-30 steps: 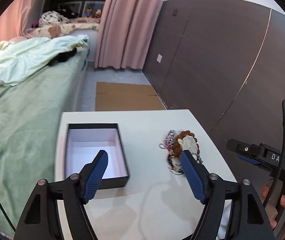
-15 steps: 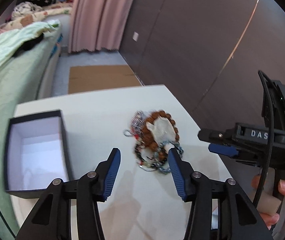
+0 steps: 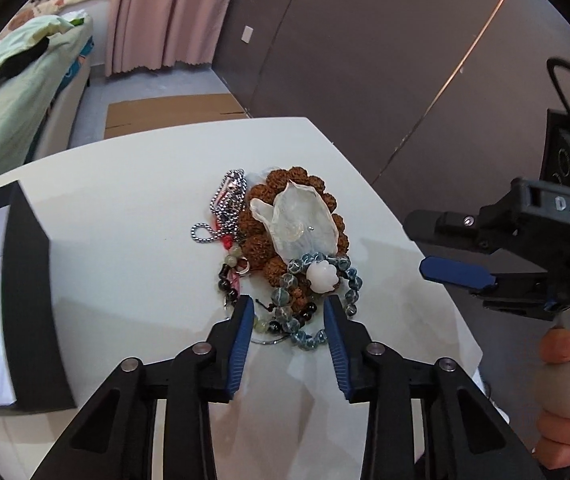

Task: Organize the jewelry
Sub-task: 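Grasp the grey-green bead bracelet with the left tool while the right tool grasps the white cloth pouch, then carry both items into the black box and open both tools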

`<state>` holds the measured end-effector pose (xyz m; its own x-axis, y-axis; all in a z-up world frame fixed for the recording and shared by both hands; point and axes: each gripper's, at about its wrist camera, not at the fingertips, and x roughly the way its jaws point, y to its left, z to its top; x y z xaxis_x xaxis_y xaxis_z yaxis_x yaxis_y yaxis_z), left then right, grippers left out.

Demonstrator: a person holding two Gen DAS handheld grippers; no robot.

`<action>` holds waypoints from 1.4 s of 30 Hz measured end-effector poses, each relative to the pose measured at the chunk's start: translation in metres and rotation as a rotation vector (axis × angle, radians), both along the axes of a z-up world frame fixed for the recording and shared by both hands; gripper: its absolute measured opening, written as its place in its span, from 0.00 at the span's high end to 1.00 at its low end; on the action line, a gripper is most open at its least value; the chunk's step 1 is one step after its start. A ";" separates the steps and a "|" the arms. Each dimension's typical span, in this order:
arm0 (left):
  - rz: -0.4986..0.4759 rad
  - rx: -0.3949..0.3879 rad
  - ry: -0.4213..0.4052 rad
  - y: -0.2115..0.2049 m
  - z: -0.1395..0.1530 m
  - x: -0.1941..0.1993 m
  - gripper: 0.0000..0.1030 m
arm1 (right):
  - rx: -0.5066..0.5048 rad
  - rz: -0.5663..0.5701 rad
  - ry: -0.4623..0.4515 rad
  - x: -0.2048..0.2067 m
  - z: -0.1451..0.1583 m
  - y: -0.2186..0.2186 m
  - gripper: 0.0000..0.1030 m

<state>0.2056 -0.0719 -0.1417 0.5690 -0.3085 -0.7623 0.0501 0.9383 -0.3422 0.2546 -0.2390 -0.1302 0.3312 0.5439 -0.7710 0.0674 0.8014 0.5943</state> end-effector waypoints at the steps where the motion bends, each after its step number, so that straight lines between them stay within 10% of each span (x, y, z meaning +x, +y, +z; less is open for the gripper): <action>1: -0.004 -0.001 0.006 -0.002 -0.002 0.001 0.74 | 0.002 -0.001 0.001 0.000 0.000 0.000 0.46; 7: -0.018 -0.027 0.014 -0.001 -0.009 0.006 0.91 | 0.019 -0.005 0.002 0.006 -0.002 -0.004 0.46; 15: -0.005 -0.084 -0.037 0.011 0.014 -0.003 0.91 | 0.035 0.076 -0.045 0.016 0.001 0.019 0.64; 32: 0.067 -0.160 -0.063 0.055 0.036 -0.010 0.91 | -0.159 0.181 -0.062 0.035 -0.013 0.070 0.64; 34: 0.090 -0.163 -0.061 0.062 0.037 -0.010 0.91 | -0.143 0.167 -0.045 0.037 -0.018 0.068 0.73; 35: 0.100 -0.166 -0.062 0.066 0.038 -0.011 0.91 | -0.139 0.168 -0.043 0.037 -0.019 0.067 0.94; 42: 0.177 -0.160 -0.102 0.091 0.053 -0.029 0.91 | -0.056 0.179 -0.146 0.017 0.008 0.063 0.97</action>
